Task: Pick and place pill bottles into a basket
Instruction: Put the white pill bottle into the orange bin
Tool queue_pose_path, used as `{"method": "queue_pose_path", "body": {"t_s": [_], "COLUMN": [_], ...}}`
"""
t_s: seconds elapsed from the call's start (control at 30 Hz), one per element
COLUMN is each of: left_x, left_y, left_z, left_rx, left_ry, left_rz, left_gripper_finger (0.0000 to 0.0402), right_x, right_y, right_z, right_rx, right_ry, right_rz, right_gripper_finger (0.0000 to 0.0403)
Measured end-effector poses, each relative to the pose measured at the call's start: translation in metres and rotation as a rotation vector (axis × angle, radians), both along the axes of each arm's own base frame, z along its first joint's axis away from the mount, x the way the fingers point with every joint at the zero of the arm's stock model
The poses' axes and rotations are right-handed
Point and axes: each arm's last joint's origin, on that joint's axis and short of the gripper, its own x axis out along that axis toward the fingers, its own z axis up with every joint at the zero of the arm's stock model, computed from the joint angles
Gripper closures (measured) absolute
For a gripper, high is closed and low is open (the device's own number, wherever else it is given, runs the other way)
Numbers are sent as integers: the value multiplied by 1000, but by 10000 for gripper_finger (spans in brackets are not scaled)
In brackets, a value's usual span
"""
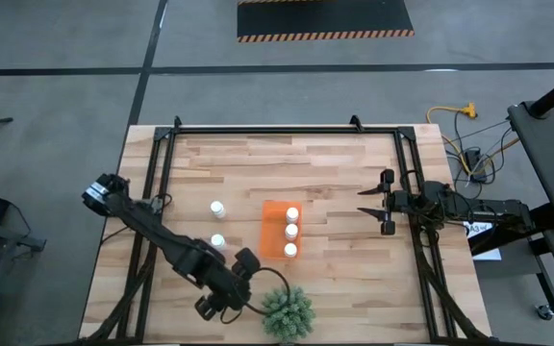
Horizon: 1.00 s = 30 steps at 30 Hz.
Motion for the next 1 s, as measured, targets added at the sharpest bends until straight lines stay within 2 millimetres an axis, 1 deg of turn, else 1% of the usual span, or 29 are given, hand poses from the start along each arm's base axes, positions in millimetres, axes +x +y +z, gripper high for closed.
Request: {"method": "queue_pose_path", "body": {"t_s": [0.13,0.5,0.6,0.8,1.0], "left_x": [5,14,15,10,6], "left_y": [-5,-19,-21,-18,-16], "left_z": [-13,-54,-60,-66,-72], "left_rx": [8,83,88,105,118], "left_ry": [44,167,192,257,275], "left_rz": [27,11,34,104,106], "left_gripper_finger": [169,169,169,169,169], "right_x": [0,0,0,0,0], "right_y": [0,0,0,0,0], "right_z": [0,0,0,0,0], "right_rx": [0,0,0,0,0], "right_ry": [0,0,0,0,0], "right_rz": [0,0,0,0,0], "right_gripper_finger": [209,209,209,209,209]}}
